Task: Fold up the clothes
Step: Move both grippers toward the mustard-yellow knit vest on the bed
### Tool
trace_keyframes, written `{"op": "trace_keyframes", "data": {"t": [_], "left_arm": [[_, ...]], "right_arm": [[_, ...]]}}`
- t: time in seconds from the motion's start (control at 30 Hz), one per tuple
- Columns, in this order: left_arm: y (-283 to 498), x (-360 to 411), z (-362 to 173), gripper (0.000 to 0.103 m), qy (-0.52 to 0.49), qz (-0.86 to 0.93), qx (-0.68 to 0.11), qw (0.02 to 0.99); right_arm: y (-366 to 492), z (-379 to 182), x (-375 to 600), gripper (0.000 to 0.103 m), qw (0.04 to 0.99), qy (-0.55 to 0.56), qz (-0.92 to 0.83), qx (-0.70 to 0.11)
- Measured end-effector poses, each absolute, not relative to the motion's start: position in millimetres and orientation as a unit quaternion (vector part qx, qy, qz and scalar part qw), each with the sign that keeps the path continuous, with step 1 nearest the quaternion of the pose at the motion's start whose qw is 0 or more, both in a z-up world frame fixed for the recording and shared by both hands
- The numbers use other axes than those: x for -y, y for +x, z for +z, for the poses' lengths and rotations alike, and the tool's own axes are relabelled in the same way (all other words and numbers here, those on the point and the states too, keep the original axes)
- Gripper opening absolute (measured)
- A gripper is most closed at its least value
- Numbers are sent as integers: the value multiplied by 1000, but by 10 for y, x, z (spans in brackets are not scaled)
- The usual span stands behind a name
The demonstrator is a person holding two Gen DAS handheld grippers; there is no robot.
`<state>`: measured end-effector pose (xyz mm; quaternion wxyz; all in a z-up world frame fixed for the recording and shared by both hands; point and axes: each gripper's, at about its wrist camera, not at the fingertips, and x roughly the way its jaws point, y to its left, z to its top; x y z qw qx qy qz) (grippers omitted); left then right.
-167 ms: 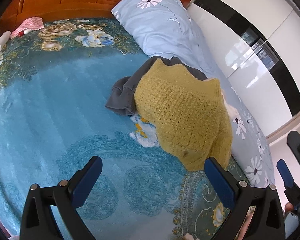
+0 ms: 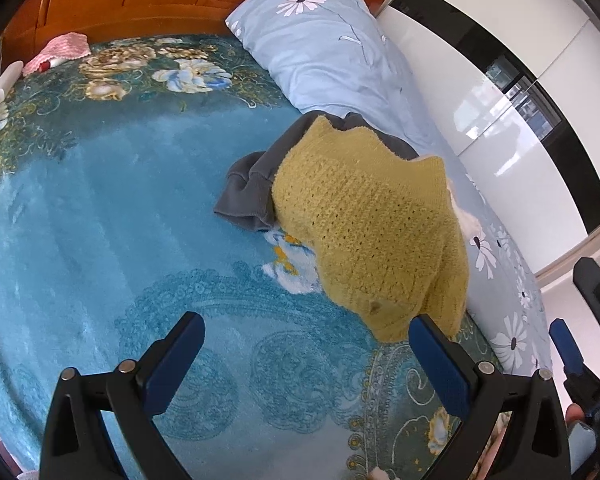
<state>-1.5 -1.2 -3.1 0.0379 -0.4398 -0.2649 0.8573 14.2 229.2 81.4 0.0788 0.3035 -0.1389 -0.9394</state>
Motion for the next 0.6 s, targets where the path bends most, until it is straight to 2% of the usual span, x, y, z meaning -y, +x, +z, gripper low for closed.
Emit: {"op": "trace_keyframes", "data": {"t": [0.23,0.6], "left_arm": [[-15,-68,-17,103,-438,861,256,36],[-165,-75,-178,103,-458,845,274,40]], "right_arm": [[105,753,-2458,103,76,289,-937,182],[-168,591,-2514,103,87,310,-926,198]]}}
